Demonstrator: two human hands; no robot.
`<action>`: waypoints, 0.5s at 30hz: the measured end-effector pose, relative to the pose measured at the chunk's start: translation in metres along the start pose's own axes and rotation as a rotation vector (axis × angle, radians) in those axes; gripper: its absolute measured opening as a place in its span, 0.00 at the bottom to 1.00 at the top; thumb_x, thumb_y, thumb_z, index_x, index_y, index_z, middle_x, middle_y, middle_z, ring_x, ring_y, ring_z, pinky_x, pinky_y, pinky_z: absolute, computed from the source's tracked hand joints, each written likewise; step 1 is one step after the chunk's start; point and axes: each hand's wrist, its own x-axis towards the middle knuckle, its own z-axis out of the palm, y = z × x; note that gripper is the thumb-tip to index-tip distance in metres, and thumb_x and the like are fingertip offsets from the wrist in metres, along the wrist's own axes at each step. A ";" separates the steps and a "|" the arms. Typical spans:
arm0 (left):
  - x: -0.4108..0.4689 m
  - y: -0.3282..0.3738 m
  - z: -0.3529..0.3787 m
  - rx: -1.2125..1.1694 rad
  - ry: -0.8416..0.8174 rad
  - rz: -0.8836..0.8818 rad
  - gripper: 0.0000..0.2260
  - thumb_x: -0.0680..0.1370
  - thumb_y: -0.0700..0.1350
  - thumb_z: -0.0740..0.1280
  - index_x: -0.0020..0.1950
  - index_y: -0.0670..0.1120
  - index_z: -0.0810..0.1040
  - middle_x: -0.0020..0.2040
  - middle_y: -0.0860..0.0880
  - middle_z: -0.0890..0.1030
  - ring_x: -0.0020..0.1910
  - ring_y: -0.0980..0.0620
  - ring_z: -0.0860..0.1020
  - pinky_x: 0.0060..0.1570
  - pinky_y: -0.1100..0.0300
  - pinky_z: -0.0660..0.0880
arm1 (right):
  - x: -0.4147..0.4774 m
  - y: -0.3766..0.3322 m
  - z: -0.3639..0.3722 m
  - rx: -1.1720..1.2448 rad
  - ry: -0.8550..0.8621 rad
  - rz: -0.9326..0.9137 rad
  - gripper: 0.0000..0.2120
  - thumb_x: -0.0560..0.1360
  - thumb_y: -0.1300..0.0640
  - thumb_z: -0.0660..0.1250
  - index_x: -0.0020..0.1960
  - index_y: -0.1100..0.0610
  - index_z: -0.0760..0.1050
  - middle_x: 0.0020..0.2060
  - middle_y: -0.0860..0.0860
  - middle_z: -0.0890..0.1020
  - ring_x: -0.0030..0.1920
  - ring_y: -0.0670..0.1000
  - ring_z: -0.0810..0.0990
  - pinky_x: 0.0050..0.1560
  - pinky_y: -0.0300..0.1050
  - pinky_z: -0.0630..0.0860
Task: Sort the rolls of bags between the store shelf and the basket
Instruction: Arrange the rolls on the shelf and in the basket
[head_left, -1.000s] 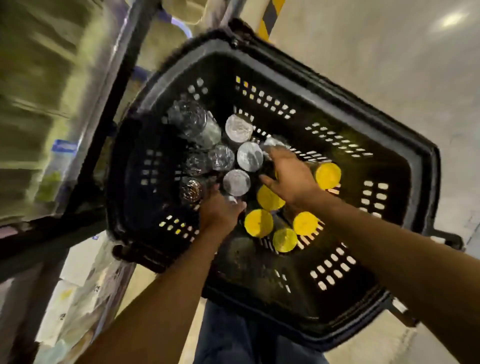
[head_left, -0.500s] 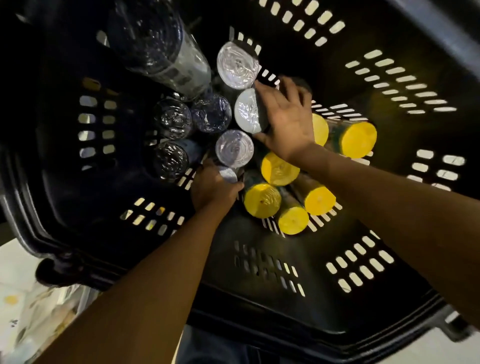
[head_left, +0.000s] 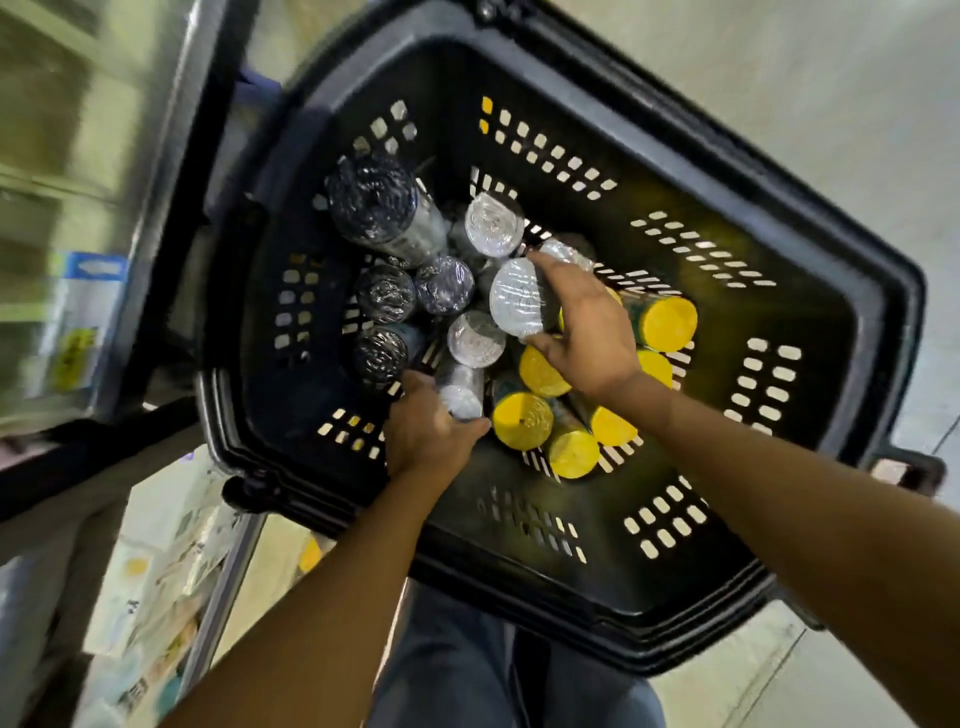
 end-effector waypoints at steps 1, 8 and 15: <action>-0.009 0.002 -0.008 0.005 -0.011 0.000 0.32 0.64 0.49 0.79 0.60 0.42 0.68 0.58 0.41 0.78 0.57 0.41 0.77 0.54 0.53 0.74 | -0.007 -0.007 -0.009 0.011 0.003 0.002 0.38 0.66 0.59 0.76 0.72 0.57 0.64 0.67 0.55 0.72 0.67 0.56 0.70 0.67 0.47 0.65; -0.089 0.019 -0.074 -0.049 0.027 0.074 0.29 0.64 0.50 0.79 0.59 0.44 0.69 0.56 0.42 0.79 0.55 0.41 0.78 0.52 0.54 0.74 | -0.067 -0.067 -0.090 0.062 0.003 0.006 0.38 0.66 0.56 0.77 0.72 0.55 0.64 0.66 0.52 0.73 0.65 0.53 0.71 0.61 0.46 0.69; -0.192 0.041 -0.147 -0.131 0.116 0.250 0.28 0.63 0.47 0.79 0.59 0.45 0.72 0.56 0.47 0.76 0.52 0.46 0.76 0.50 0.57 0.74 | -0.146 -0.134 -0.174 0.138 0.046 -0.054 0.38 0.62 0.51 0.79 0.67 0.55 0.68 0.60 0.51 0.77 0.60 0.53 0.75 0.59 0.49 0.73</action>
